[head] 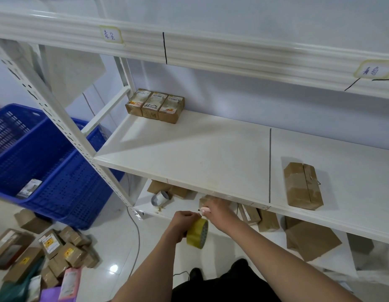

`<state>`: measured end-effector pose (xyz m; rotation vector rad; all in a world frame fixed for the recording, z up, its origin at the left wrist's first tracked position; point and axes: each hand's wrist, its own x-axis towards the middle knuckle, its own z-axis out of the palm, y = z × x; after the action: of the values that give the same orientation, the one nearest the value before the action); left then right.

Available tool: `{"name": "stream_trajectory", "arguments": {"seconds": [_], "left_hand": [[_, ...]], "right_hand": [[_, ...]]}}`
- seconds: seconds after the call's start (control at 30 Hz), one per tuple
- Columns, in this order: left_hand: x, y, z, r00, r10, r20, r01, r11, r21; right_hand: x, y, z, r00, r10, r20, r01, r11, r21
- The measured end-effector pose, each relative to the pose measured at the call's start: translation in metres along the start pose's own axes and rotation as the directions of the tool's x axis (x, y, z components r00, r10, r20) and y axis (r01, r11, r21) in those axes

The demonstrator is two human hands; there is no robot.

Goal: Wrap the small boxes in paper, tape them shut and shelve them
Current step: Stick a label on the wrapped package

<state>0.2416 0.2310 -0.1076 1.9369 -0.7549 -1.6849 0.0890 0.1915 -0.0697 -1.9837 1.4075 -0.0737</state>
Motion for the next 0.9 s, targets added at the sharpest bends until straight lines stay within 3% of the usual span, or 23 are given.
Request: {"name": "stream_trajectory", "arguments": {"seconds": [0.3, 0.73, 0.9], "left_hand": [[-0.002, 0.003, 0.001, 0.999, -0.029, -0.019, 0.029, 0.999, 0.012], [-0.002, 0.006, 0.003, 0.998, -0.053, -0.033, 0.054, 0.998, 0.031], [-0.002, 0.007, 0.001, 0.997, -0.055, -0.048, 0.058, 0.996, 0.065]], "right_hand": [[0.005, -0.001, 0.009, 0.998, 0.052, -0.039, -0.053, 0.998, -0.03], [-0.003, 0.008, 0.013, 0.998, -0.004, -0.068, -0.009, 0.981, -0.193], [-0.013, 0.024, 0.007, 0.997, 0.051, -0.054, -0.062, 0.971, -0.232]]}}
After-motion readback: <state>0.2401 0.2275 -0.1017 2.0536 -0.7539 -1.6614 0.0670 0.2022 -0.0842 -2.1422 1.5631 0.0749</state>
